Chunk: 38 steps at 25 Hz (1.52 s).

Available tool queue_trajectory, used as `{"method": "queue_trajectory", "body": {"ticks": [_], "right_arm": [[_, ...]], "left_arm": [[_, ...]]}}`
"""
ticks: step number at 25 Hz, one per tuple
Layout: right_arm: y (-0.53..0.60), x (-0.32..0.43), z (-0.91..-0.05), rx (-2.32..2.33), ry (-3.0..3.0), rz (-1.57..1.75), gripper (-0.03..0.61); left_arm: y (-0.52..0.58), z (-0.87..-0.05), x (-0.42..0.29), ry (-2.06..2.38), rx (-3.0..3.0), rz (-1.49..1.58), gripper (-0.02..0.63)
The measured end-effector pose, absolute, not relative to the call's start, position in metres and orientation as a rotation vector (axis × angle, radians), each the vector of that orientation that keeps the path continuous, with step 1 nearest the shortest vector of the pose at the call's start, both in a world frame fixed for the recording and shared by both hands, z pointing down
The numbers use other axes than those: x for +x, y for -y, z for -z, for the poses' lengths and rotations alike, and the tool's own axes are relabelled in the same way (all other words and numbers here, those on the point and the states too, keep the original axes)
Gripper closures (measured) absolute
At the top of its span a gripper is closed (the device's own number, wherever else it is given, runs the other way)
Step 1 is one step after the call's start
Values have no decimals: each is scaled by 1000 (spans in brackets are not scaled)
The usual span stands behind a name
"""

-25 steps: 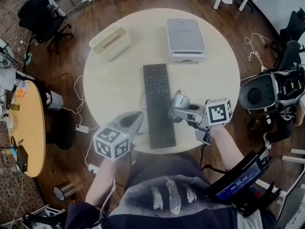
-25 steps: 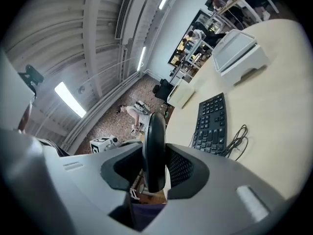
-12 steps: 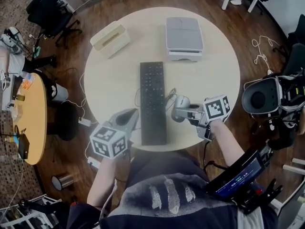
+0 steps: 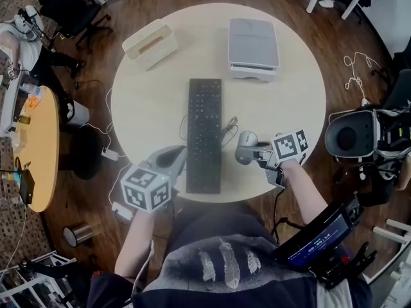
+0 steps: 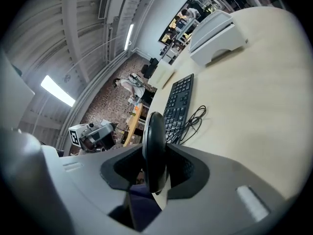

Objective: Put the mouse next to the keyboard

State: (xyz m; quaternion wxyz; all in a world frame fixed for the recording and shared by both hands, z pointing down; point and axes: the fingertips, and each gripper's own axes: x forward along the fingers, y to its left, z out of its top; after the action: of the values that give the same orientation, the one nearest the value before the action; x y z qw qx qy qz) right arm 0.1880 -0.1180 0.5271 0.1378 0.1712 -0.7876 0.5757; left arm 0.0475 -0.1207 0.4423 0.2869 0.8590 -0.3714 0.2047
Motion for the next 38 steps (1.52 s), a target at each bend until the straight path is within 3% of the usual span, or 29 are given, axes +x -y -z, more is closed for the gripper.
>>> {"method": "queue_trajectory", "body": {"ticks": [22,38], "right_arm": [[149,210,-618,655,1954,-1726,439],[162,235,-620,1022,2054,-1446,400]], "left_arm": [[178,-489,44,845,2187,-358,614],[180,-496,39,830,2395,-539,614]]}}
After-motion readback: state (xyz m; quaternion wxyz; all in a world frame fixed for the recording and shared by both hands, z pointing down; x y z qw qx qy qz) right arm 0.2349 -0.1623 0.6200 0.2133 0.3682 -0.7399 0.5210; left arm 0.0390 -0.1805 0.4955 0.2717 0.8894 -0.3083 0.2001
